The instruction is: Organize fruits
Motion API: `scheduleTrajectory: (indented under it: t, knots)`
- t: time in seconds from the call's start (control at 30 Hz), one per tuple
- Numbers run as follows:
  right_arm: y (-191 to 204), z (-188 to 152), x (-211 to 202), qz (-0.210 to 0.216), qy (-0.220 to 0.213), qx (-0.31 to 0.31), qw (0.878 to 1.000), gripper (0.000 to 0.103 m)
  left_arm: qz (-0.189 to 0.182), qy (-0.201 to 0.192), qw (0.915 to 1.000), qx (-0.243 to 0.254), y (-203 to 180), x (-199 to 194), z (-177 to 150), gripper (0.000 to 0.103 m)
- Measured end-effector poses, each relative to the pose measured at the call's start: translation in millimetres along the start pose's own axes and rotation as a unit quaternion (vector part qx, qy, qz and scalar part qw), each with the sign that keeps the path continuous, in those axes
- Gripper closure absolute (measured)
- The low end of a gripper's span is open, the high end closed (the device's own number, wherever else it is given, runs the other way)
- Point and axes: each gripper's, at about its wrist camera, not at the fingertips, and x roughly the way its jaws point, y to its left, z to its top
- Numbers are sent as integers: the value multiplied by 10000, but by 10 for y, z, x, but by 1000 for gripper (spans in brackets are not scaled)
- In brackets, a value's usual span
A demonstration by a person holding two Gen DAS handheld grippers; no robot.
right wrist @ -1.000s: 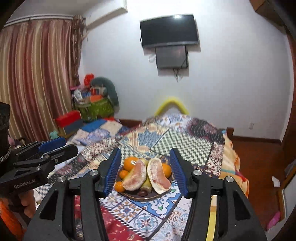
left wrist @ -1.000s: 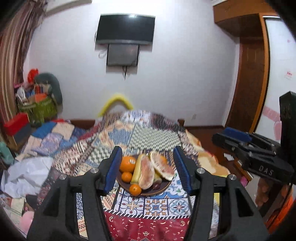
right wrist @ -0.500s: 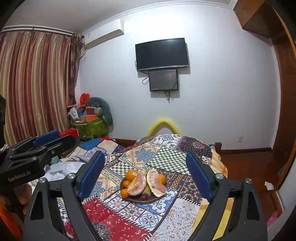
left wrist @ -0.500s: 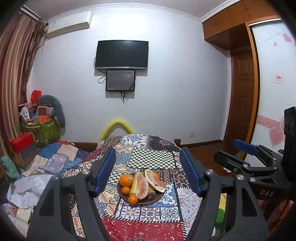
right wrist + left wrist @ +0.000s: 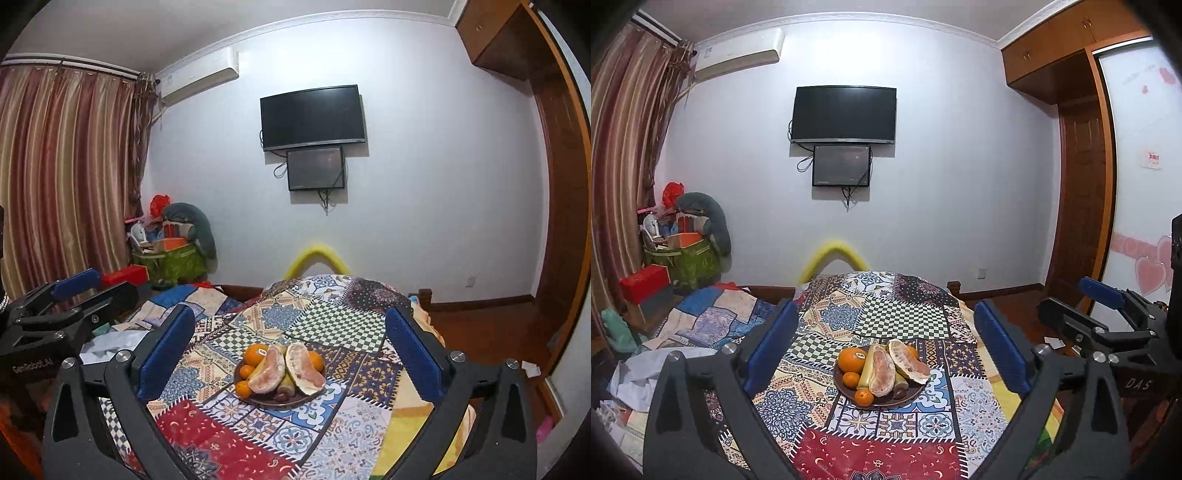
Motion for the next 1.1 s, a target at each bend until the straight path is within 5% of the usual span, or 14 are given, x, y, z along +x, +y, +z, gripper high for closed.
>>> scheduleTrajectory:
  t: [1.1]
  knots:
    - [-44, 33, -41, -121, 21, 14, 9999, 0, -49, 11, 10000, 10, -28, 31, -3, 2]
